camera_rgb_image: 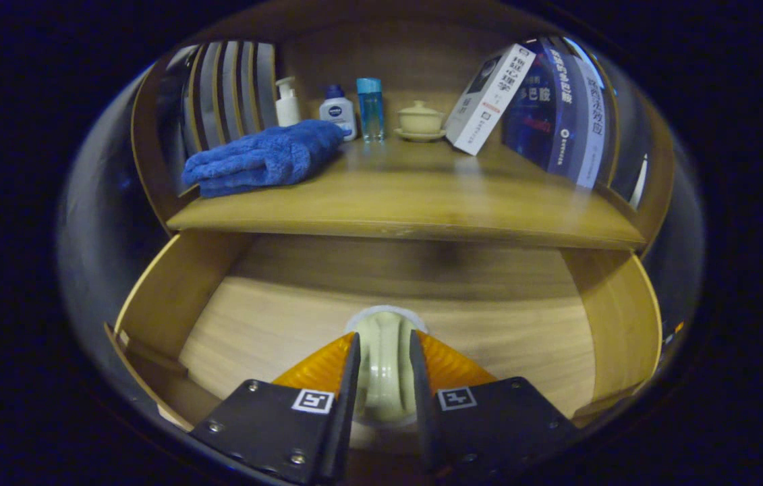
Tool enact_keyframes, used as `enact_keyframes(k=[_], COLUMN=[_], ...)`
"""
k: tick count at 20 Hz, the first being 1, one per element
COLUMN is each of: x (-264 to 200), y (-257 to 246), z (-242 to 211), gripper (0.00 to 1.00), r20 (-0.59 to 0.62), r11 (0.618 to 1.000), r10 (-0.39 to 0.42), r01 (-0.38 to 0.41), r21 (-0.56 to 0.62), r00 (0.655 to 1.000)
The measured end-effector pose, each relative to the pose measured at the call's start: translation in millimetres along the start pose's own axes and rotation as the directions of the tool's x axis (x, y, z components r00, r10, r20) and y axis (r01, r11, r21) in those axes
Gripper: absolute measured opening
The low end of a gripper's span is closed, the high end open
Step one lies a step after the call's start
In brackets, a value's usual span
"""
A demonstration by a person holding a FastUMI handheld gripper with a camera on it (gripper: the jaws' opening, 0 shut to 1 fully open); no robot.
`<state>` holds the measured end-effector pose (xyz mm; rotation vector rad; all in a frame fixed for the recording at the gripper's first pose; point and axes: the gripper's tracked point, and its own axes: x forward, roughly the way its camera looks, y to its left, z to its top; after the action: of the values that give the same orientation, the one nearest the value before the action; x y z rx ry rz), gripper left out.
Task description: Pull open the drawer, take out the items inside it, and place them on the countertop above the cabinet.
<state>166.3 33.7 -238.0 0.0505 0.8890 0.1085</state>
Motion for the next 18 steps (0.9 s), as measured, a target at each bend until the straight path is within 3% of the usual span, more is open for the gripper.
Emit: enact_keyframes(k=[5,14,17,18], x=[2.0,4.4,5.6,4.1], y=[1.4,1.7,0.7,1.2], z=[-17.0,-17.3,-14.9,-15.7], gripper=[0.42,0.42,0.11,0.11], r20=[-0.093,-0.087,-0.074,-0.075], r11=[0.998,0.997,1.0,0.999], r10=[-0.013,-0.001,0.005,0.006], r01=[0.008,-0.006,-0.007,-0.009], r21=[-0.056,-0.076,-0.028,-0.032], r00=[0.996,0.996,0.997,0.997])
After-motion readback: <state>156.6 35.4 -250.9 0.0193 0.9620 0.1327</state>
